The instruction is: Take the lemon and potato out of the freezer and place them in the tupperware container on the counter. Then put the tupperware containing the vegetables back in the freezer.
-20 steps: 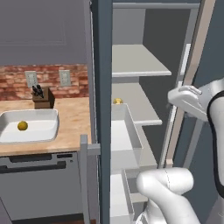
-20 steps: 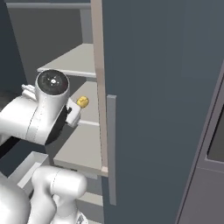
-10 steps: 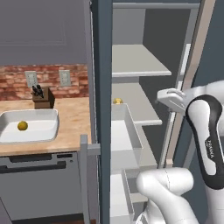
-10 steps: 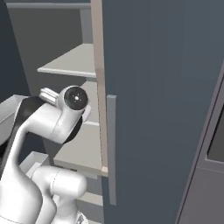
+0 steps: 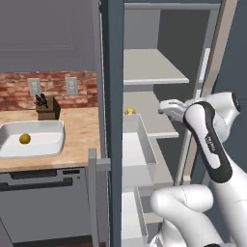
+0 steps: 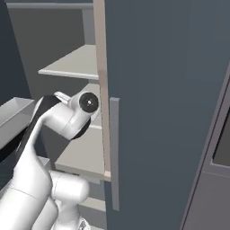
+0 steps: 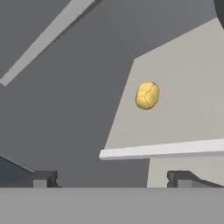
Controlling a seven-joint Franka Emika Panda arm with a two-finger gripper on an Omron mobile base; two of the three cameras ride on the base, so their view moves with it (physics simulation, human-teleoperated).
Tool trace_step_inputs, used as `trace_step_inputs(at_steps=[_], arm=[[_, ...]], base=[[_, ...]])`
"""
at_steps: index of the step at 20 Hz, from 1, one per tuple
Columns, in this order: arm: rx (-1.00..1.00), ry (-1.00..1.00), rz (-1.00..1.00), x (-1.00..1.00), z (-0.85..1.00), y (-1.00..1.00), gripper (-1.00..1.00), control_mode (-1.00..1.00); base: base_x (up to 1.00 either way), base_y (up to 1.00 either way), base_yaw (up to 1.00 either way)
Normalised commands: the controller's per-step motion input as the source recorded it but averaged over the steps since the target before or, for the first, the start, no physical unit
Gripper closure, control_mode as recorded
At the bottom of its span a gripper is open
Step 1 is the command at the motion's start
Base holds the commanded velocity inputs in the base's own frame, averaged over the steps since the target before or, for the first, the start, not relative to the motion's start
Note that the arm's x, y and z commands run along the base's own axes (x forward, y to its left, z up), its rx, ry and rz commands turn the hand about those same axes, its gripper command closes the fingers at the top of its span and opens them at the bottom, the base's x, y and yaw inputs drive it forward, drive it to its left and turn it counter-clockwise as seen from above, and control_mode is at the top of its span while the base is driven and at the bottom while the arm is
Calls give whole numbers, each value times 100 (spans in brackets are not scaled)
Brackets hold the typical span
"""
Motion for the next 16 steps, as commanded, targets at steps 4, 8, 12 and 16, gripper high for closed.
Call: trace_step_inputs(at_steps=[4,8,12,16], arm=[[0,1,3,69,-26,24,-100,-100],[0,2,1,63,-25,21,-100,-100],[0,3,0,58,-23,2,-100,-100],[0,5,0,47,-22,4,-100,-100]], base=[[0,0,0],[0,0,0],[0,0,0],[0,0,0]])
